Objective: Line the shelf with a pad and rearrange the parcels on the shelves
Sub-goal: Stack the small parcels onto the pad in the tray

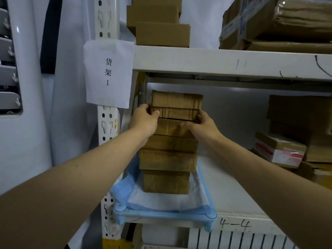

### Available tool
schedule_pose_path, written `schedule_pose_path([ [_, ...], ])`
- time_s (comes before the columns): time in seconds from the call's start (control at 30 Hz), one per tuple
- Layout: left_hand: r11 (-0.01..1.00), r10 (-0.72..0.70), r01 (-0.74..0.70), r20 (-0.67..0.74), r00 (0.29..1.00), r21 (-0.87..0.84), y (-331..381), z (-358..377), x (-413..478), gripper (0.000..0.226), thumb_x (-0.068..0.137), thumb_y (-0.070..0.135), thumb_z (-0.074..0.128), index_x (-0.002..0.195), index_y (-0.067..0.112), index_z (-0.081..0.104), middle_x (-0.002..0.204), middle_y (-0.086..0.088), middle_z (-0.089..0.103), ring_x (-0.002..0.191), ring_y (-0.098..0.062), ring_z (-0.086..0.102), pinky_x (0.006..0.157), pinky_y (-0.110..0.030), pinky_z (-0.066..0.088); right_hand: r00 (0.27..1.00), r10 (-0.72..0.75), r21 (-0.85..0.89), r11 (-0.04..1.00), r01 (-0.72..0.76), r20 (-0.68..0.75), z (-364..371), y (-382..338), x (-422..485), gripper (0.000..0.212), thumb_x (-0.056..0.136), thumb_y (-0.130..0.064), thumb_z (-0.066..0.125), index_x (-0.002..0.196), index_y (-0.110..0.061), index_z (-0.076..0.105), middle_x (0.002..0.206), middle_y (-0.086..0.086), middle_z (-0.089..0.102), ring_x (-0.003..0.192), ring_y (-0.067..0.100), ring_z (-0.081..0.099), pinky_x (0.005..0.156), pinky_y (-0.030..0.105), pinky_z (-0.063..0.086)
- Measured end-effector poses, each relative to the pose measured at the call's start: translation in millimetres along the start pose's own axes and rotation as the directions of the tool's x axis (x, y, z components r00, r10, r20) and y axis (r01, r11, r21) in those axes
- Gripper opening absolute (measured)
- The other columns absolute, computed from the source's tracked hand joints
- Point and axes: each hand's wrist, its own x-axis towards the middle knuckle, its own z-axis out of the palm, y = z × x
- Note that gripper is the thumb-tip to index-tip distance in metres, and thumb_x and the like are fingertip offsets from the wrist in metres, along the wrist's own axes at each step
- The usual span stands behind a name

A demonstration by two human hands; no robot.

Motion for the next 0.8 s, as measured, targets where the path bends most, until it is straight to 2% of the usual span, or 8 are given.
schedule_pose_path([
  [0.17,1.000,-0.005,0.005,-0.013,1.000,-0.010,-4.2,0.5,-1.6,0.038,0.102,0.025,0.052,0.140,0.018,0.052,0.131,-0.003,0.062,0.121,-0.023,0.058,0.101,-0.039,0.049,1.000,0.017,-0.043,0.999,-0.016,0.021,-1.3,6.6,-3.1,0.070,0.091,-0.012,0.072,0.152,-0.022,0.038,0.131,-0.002,0.058,0.117,0.017,0.056,0.092,0.029,0.047],
  [0.27,1.000,0.015,-0.016,-0.049,0.999,-0.020,-3.7,1.5,-4.5,0.046,0.102,0.023,0.052,0.148,0.020,0.043,0.144,-0.003,0.053,0.131,-0.023,0.051,0.096,-0.030,0.043,1.000,0.023,-0.037,0.999,-0.022,0.014,-2.1,6.6,-3.4,0.075,0.091,-0.012,0.071,0.154,-0.023,0.033,0.131,-0.006,0.054,0.116,0.016,0.054,0.092,0.030,0.046],
  [0.37,0.999,0.041,-0.042,-0.092,0.995,0.000,-2.1,2.5,-12.2,0.056,0.103,0.022,0.051,0.154,0.022,0.031,0.155,-0.003,0.041,0.141,-0.024,0.041,0.105,-0.034,0.039,0.999,0.047,-0.021,0.999,-0.047,-0.001,-3.3,9.4,-4.1,0.087,0.090,-0.012,0.072,0.160,-0.022,0.020,0.142,-0.001,0.049,0.125,0.019,0.051,0.104,0.035,0.044],
  [0.47,0.997,0.077,-0.073,-0.122,0.990,0.032,-3.5,4.2,-19.6,0.059,0.102,0.023,0.052,0.156,0.024,0.026,0.158,-0.003,0.035,0.144,-0.025,0.035,0.108,-0.038,0.039,0.998,0.061,-0.029,0.998,-0.062,-0.015,-4.1,13.1,-7.2,0.095,0.090,-0.015,0.074,0.162,-0.021,0.012,0.152,0.005,0.042,0.136,0.023,0.044,0.109,0.037,0.039],
  [0.63,0.991,0.100,-0.081,-0.193,0.976,0.103,-1.2,5.2,-33.2,0.064,0.100,0.023,0.055,0.156,0.022,0.024,0.159,-0.004,0.032,0.146,-0.026,0.031,0.115,-0.044,0.033,0.997,0.077,-0.038,0.996,-0.077,0.006,-6.4,17.5,-13.4,0.097,0.090,-0.021,0.074,0.162,-0.024,0.009,0.158,0.005,0.036,0.142,0.027,0.039,0.111,0.040,0.038],
  [0.8,0.966,0.217,-0.159,-0.303,0.928,0.206,9.4,18.0,-61.5,0.064,0.097,0.021,0.058,0.154,0.020,0.029,0.157,-0.004,0.033,0.146,-0.024,0.027,0.120,-0.042,0.027,0.996,0.075,-0.068,0.995,-0.072,0.048,-28.0,25.0,-29.7,0.093,0.092,-0.021,0.072,0.162,-0.026,0.010,0.165,0.006,0.023,0.147,0.030,0.033,0.111,0.041,0.039],
])
